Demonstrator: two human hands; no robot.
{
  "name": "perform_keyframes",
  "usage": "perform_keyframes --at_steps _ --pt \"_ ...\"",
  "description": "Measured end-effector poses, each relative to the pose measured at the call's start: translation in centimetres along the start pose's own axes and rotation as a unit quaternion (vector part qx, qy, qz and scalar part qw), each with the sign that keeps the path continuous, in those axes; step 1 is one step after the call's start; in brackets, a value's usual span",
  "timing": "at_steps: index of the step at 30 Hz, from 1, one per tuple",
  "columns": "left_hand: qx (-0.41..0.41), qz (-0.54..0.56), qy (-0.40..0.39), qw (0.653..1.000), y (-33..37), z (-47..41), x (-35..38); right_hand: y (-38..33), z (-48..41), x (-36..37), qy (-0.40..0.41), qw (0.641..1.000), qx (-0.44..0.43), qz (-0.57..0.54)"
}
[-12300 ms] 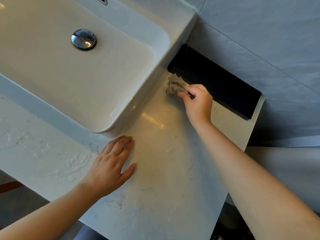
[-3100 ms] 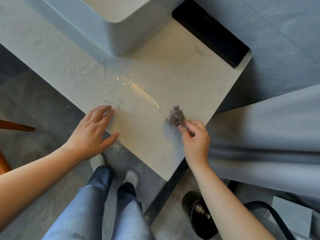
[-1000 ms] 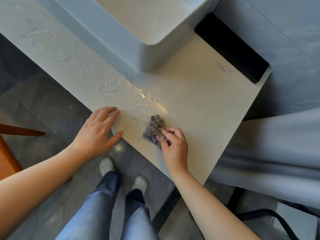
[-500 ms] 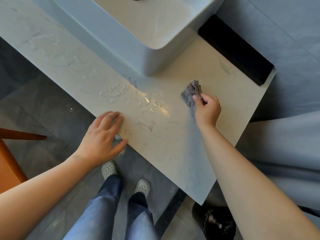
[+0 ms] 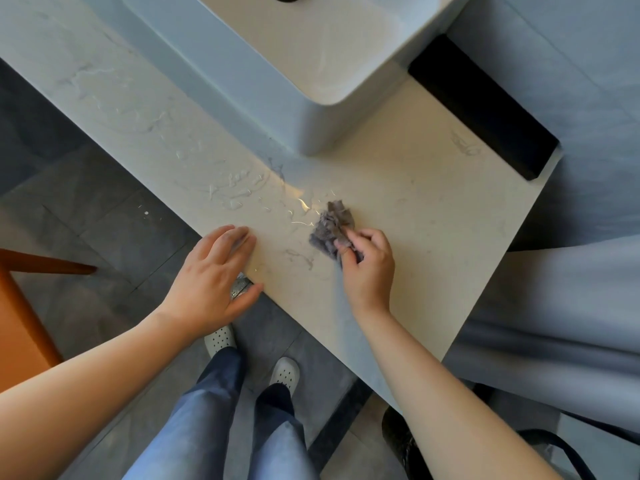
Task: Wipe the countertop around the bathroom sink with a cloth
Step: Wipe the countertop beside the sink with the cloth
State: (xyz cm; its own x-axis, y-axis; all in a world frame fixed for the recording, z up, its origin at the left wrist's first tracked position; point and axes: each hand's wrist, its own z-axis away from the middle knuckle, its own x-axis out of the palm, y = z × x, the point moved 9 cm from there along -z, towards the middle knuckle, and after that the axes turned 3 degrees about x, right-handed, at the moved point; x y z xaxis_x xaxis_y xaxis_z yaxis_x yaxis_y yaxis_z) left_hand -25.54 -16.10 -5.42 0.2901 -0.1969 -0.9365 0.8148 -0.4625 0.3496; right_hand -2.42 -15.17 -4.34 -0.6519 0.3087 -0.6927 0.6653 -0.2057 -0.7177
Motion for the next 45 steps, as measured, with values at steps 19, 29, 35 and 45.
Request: perform_keyframes --at_steps 19,29,35,45 --pt "0.028 -0.007 -0.012 0.999 -0.4 -0.1 -0.3 0.5 -11.8 -1.1 0.041 0.995 0.094 -0.006" --pt "0.027 0.011 -0.029 0.999 -0.9 0.0 -0.2 -1.8 -6.8 3.2 0.003 1.0 0.009 -0.004" --pt "0.009 0.041 0.001 0.999 -1.3 -0.6 -2.0 -3.7 -2.0 3.9 -0.044 0.999 -0.024 -0.001" --pt "-0.022 0.0 0.024 0.999 -5.3 -0.4 -2.3 -4.1 -6.7 -0.1 -0.005 0.997 0.031 -0.071"
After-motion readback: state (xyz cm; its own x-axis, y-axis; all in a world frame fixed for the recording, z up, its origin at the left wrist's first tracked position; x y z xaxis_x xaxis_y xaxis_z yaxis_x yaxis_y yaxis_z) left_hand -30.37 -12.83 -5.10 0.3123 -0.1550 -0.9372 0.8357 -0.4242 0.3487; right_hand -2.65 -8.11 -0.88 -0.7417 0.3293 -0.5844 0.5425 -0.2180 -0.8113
